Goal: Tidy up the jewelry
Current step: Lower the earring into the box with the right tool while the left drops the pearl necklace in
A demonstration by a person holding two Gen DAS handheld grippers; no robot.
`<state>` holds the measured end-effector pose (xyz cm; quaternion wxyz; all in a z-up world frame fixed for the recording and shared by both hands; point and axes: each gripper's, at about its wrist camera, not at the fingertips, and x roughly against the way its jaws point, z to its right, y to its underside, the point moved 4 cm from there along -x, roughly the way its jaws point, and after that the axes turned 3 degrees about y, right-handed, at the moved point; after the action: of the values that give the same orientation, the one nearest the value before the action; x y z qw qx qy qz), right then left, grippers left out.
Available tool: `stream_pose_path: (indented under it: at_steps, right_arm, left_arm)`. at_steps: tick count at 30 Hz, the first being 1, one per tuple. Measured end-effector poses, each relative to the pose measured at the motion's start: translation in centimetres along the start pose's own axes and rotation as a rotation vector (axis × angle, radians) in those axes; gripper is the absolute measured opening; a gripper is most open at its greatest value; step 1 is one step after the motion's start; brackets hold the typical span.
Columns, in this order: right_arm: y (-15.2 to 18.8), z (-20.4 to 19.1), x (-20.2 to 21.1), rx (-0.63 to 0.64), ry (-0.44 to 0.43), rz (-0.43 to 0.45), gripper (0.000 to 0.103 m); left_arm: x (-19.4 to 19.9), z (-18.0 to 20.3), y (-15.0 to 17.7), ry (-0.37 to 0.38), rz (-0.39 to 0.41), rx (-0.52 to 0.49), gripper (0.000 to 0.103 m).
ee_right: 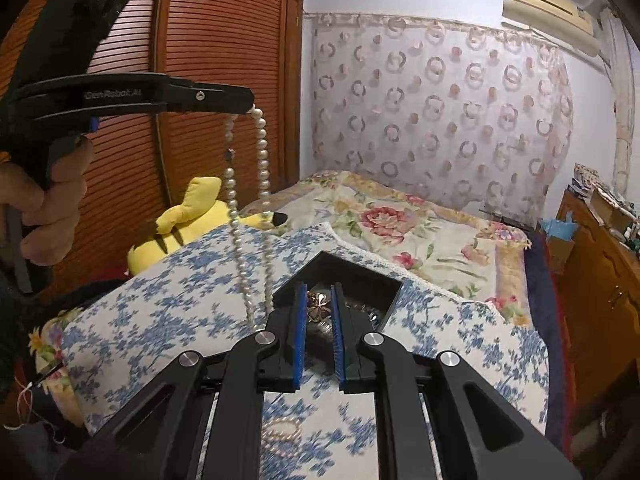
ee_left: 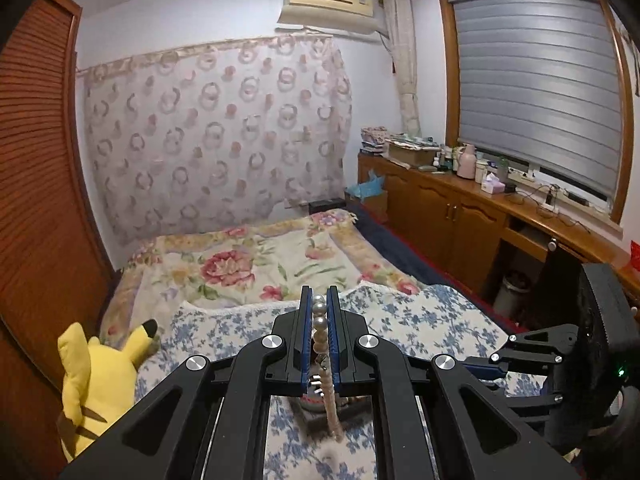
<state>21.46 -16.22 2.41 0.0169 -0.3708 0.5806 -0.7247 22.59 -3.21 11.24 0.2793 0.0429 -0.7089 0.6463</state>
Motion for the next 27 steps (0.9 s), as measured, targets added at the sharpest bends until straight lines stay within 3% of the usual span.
stream_pose_path:
  at_steps: [12, 25, 27]
  right_arm:
    - [-1.6, 2.2, -5.2, 0.012, 0.046, -0.051, 0.013]
    - [1.1, 3.5, -12.3, -0.060, 0.034, -0.148, 0.013]
    - [1.3, 3.8, -13.1, -0.076, 0.028, -0.158, 0.013]
  left_arm:
    - [-5.2, -1.7, -1.6, -0.026, -0.047, 0.005, 0.006]
    - [-11.0, -2.9, 5.4, -0.007, -0.179, 0.066, 0.007]
    - [-11.0, -3.2, 6.1, -0.009, -0.179, 0.078, 0.011]
